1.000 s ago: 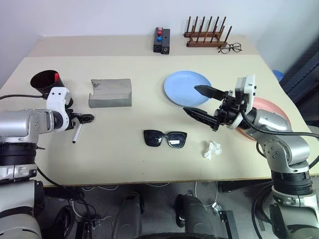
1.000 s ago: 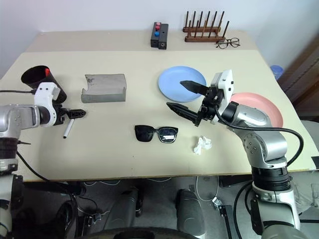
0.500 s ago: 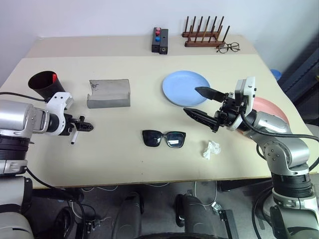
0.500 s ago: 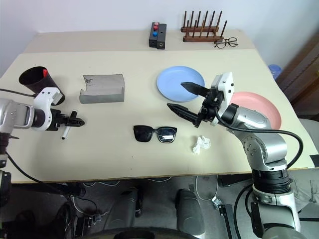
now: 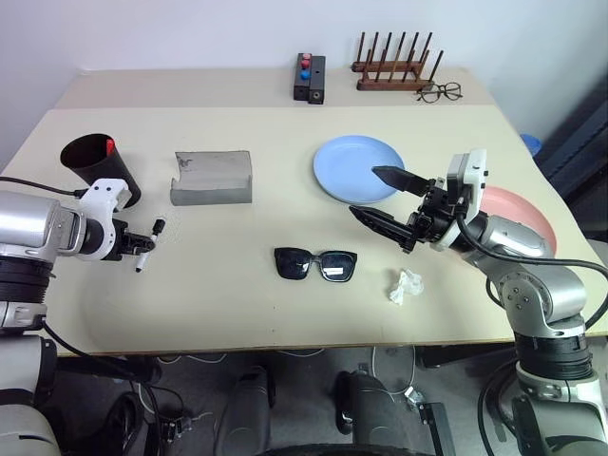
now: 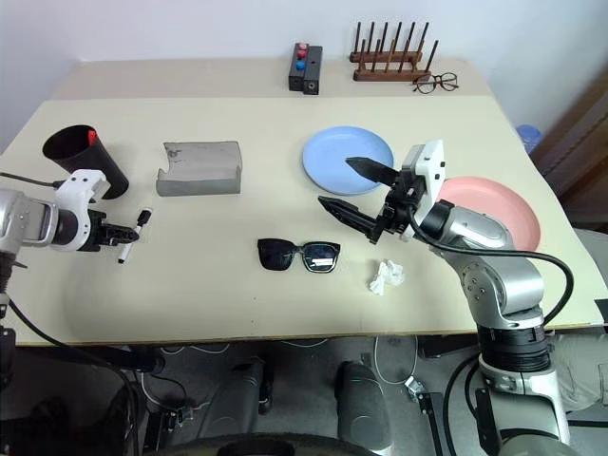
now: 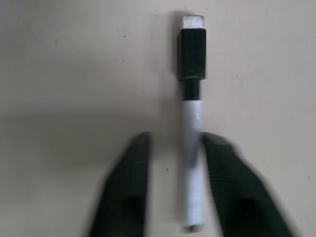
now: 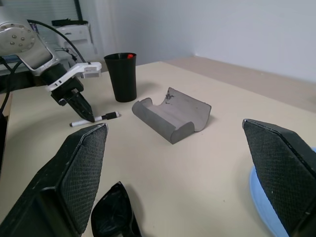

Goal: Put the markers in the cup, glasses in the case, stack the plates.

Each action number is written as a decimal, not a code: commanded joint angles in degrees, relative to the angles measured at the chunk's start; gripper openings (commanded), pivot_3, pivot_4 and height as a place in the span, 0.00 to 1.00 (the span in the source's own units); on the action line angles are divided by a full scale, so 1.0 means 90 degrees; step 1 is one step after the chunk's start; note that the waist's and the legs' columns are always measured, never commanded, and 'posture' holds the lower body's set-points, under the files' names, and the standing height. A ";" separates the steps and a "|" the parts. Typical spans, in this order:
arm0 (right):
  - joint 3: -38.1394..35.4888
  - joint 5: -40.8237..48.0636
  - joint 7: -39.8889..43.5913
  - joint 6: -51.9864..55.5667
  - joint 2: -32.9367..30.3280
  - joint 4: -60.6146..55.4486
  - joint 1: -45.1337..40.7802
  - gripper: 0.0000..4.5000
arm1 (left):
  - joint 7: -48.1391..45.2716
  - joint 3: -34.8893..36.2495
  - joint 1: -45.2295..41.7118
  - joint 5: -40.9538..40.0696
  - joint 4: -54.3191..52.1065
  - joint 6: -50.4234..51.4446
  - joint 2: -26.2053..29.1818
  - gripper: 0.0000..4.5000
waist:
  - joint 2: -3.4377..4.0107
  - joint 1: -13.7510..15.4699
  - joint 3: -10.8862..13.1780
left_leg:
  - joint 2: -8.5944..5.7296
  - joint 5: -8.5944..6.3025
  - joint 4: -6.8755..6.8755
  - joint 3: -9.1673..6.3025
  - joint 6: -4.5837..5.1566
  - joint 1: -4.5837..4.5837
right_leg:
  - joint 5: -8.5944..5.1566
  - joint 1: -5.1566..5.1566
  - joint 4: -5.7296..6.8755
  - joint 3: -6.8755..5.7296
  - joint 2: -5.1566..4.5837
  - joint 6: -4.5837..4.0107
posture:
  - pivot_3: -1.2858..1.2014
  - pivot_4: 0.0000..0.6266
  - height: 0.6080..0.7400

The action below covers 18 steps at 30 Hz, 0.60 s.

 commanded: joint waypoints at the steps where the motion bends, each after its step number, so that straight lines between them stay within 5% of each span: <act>1: -0.0140 0.0039 -0.0014 -0.0080 -0.0052 -0.0235 -0.0091 1.00 | -0.0099 -0.0011 0.0062 -0.0038 -0.0141 0.0103 -0.0105 0.02 | 0.0000 0.0040 0.0000 | 0.0000 0.0000 0.0000 0.0000 0.0000 0.0000 | 0.0000 0.0000 0.0000 0.0000 0.0000 0.0000 | 0.52 0.24 1.00; 11: -0.0138 -0.0044 0.0081 -0.0166 -0.0056 -0.0082 -0.0178 1.00 | -0.0456 0.1150 0.0748 -0.0473 -0.1319 -0.0118 0.0581 0.02 | -0.0003 0.0034 0.0002 | 0.0002 0.0000 -0.0002 0.0000 0.0000 -0.0003 | -0.0002 -0.0006 -0.0002 0.0000 0.0001 -0.0004 | 0.52 0.24 1.00; 18: -0.0040 -0.0147 0.0217 -0.0267 -0.0003 0.0179 -0.0387 1.00 | -0.0501 0.2875 0.1467 -0.0440 -0.1985 -0.3682 -0.0117 0.02 | -0.0001 0.0078 0.0004 | 0.0001 -0.0001 0.0000 0.0003 -0.0002 -0.0007 | -0.0003 -0.0004 -0.0009 0.0000 -0.0003 -0.0010 | 0.52 0.24 1.00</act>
